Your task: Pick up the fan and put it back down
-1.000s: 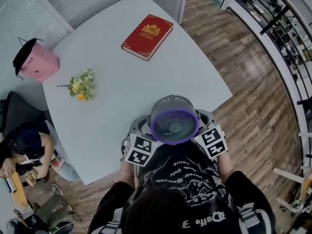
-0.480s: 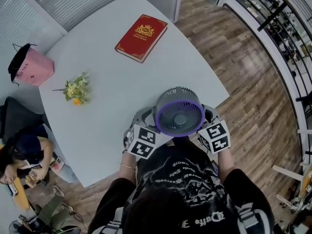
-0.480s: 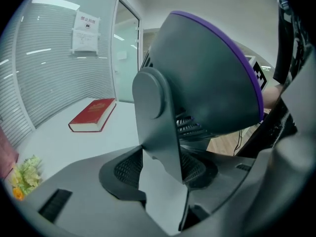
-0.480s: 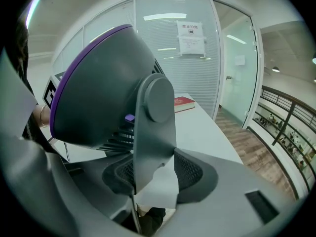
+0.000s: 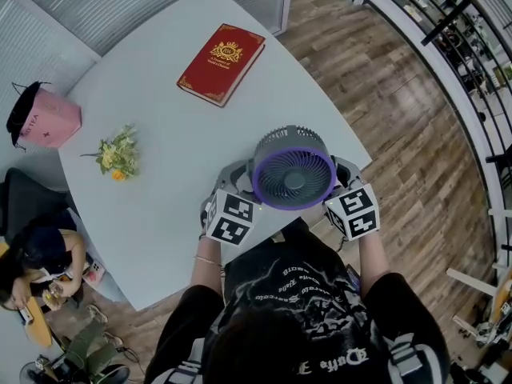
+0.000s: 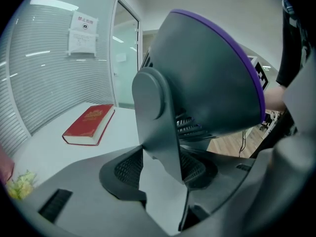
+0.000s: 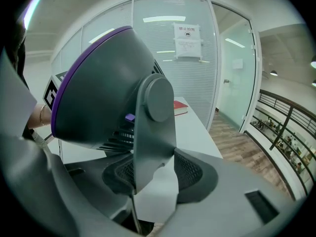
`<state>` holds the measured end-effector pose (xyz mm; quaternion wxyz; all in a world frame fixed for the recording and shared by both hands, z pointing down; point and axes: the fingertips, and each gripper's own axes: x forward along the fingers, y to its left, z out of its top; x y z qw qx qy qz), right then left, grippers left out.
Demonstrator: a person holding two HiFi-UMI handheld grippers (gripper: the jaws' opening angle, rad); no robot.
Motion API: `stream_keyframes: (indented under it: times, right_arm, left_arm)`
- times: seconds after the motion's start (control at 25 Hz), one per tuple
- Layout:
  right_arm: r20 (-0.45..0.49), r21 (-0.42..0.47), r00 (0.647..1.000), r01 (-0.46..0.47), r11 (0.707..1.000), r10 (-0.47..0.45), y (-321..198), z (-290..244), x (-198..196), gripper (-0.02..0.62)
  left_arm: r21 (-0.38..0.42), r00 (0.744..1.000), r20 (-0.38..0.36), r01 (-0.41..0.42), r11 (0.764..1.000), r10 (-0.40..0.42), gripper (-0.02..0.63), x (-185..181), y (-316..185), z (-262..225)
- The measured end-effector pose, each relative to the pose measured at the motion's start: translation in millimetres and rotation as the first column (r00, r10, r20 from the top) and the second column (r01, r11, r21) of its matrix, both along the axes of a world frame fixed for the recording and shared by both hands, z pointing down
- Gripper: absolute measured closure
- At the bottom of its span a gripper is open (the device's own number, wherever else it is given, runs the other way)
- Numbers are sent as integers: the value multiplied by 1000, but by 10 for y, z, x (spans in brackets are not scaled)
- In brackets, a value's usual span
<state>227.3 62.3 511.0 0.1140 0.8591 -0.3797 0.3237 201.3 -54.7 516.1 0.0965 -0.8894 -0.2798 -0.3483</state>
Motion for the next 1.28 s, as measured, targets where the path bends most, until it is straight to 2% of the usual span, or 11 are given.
stream_keyframes:
  times: [0.4, 0.6, 0.8, 1.28]
  right_arm:
    - [-3, -15, 1000, 19, 1000, -19, 3, 76, 591, 413]
    - [1, -17, 1000, 26, 1000, -26, -10, 169, 885, 413]
    - [8, -23, 999, 35, 999, -35, 13, 266, 1190, 413]
    - [25, -22, 995, 93, 995, -92, -169, 568, 1854, 413]
  left_arm:
    - [-29, 999, -12, 52, 998, -52, 397, 565, 1, 75]
    - [27, 999, 13, 46, 999, -46, 399, 848, 8, 234]
    - [-14, 998, 19, 63, 998, -63, 399, 1139, 28, 309]
    - [-20, 991, 46, 129, 991, -128, 402, 1730, -139, 614]
